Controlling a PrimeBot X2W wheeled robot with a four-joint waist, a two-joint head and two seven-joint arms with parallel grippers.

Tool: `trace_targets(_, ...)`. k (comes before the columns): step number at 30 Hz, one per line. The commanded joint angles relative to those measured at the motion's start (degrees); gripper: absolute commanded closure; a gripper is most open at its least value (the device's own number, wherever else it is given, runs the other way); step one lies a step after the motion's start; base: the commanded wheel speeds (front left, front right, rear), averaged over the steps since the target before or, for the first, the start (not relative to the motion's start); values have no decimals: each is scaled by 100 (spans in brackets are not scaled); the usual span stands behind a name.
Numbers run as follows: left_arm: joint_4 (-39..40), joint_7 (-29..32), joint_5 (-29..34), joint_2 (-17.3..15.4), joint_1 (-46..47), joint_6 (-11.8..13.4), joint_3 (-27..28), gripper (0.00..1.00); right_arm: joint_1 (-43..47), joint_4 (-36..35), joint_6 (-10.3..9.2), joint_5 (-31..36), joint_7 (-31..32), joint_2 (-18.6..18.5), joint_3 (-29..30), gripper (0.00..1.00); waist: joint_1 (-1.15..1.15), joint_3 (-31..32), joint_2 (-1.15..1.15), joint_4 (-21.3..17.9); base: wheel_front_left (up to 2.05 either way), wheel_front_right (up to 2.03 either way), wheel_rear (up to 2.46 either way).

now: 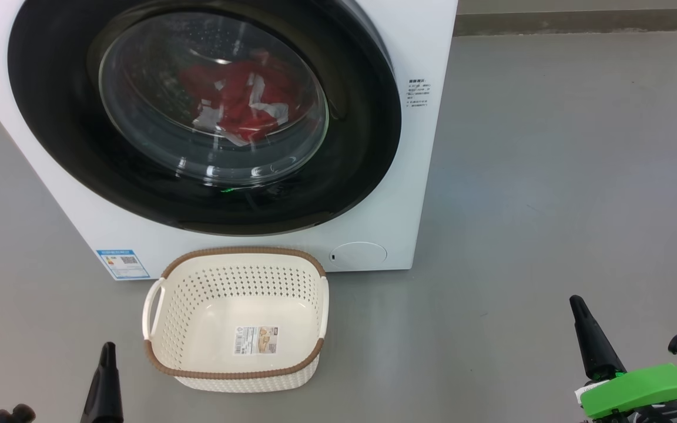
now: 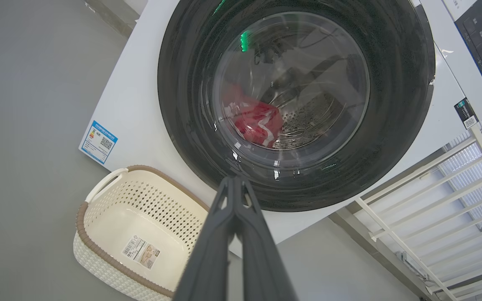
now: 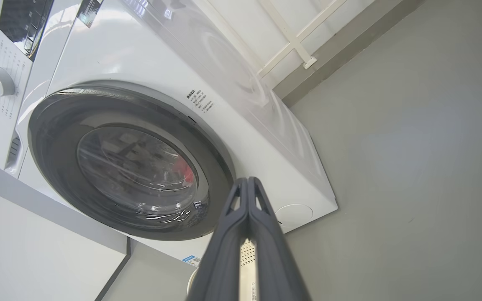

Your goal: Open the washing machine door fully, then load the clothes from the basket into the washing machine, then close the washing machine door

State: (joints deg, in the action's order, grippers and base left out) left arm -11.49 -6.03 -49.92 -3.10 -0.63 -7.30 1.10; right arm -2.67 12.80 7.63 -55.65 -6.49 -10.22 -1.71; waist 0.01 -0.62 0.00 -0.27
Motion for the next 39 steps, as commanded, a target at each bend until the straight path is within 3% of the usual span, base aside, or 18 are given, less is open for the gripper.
trace_targets(1,96,57,-158,-58,269,-9,125,100,-228,-113,-5,-170,47,-20,13,100,0,1,0,1,0,0,0)
trace_targets(39,-92,687,-2336,-24,489,-14,338,100,-291,11,-10,-2051,691,360,416,100,0,24,0,15,0,0,0)
